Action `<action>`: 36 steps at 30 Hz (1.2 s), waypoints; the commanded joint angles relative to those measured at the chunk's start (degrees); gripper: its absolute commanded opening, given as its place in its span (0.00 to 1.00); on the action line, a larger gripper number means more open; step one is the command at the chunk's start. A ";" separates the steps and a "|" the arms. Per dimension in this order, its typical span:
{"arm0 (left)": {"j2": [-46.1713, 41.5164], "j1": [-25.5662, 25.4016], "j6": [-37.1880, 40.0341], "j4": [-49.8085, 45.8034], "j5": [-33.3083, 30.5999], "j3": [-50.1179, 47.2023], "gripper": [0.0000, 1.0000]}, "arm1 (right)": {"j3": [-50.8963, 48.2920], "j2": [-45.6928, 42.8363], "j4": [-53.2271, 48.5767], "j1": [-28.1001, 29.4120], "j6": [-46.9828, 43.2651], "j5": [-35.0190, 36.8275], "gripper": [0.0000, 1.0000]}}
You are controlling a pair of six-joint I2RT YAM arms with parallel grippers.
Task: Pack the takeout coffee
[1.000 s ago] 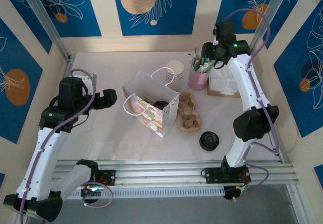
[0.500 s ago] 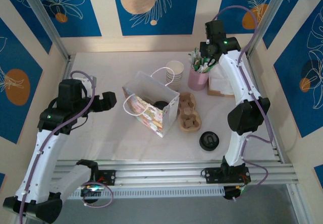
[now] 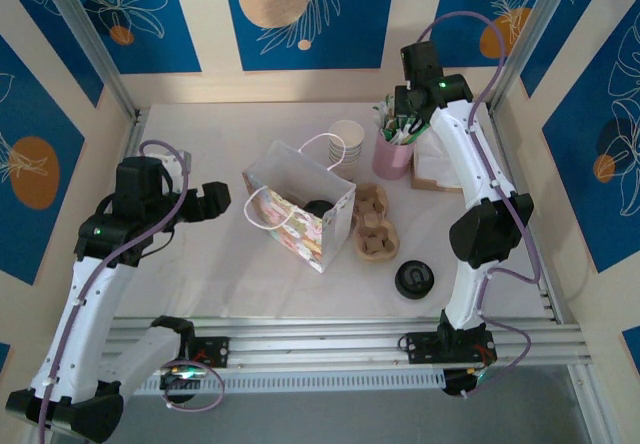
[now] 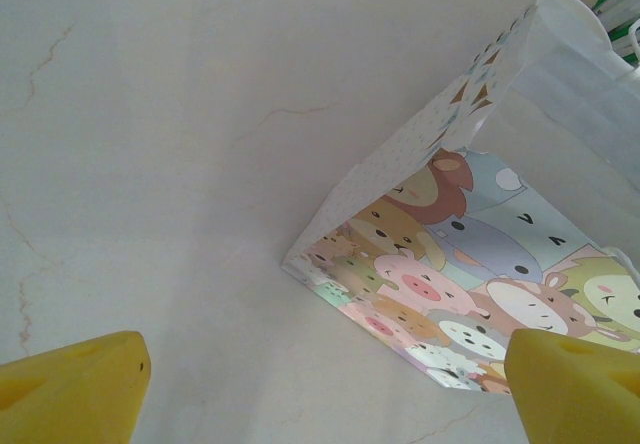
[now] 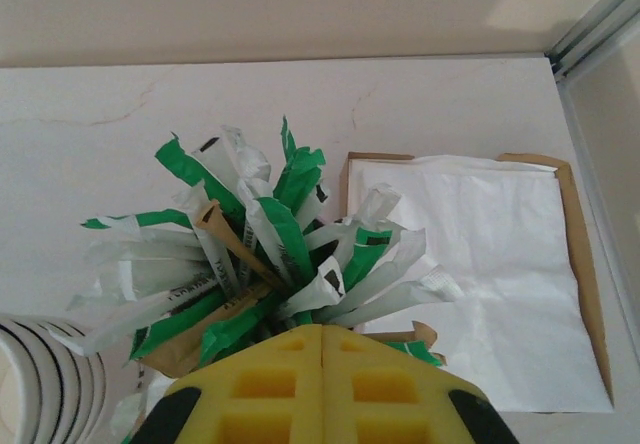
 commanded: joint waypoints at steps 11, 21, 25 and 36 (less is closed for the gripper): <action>1.54 -0.54 -2.60 4.75 3.00 -0.14 0.91 | 3.35 -18.19 -3.83 0.84 1.08 -2.57 0.00; 1.04 -0.60 -7.98 13.72 1.54 -1.88 0.91 | -6.16 -42.18 -0.12 2.30 7.74 -19.15 0.00; 0.19 -0.63 -10.27 15.44 0.11 -2.74 0.90 | -11.92 -49.16 3.04 3.93 12.66 -28.52 0.00; -2.91 -0.80 -12.02 15.55 -1.03 -4.78 0.89 | -20.68 -46.53 9.89 25.52 11.97 -23.11 0.00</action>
